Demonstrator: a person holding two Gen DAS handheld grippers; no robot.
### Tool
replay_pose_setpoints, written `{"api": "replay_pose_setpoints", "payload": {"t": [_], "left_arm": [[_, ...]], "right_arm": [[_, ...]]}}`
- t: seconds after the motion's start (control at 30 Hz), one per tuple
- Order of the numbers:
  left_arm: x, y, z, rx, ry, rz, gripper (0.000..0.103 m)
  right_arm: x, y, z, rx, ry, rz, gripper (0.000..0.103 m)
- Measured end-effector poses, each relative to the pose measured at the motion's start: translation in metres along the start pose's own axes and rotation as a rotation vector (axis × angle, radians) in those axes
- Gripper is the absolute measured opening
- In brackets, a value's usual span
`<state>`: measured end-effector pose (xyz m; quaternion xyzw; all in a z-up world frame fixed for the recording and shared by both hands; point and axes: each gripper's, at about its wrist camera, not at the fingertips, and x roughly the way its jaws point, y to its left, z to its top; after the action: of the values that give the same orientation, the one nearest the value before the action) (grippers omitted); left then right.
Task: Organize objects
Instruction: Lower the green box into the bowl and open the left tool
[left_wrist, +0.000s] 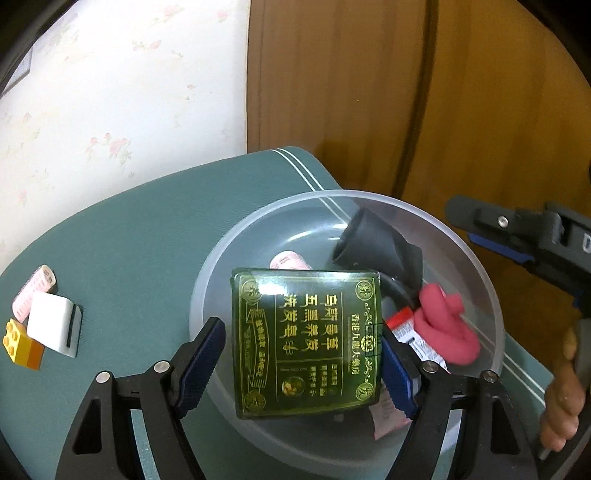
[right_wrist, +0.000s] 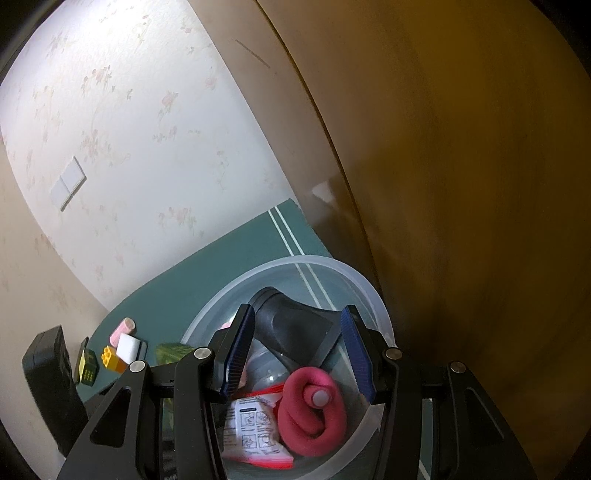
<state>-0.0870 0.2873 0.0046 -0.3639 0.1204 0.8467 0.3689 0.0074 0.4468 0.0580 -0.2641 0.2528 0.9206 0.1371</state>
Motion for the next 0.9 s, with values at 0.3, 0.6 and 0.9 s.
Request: {"api": "replay_pose_setpoints", "payload": {"t": [0.3,0.6,0.9], "left_arm": [[-0.010,0.003,0.003,-0.018,-0.018,-0.049,0.094],[-0.030,0.017,0.003,-0.078,-0.047,-0.052,0.095],[-0.046,0.023,-0.004,-0.082,-0.064,0.004,0.096]], "right_arm": [[0.002,0.001,0.000,-0.001,0.000,0.002,0.051],[0.002,0.003,-0.001,-0.004,0.000,0.004,0.051],[0.009,0.010,-0.010,-0.027,0.019,0.008,0.051]]}}
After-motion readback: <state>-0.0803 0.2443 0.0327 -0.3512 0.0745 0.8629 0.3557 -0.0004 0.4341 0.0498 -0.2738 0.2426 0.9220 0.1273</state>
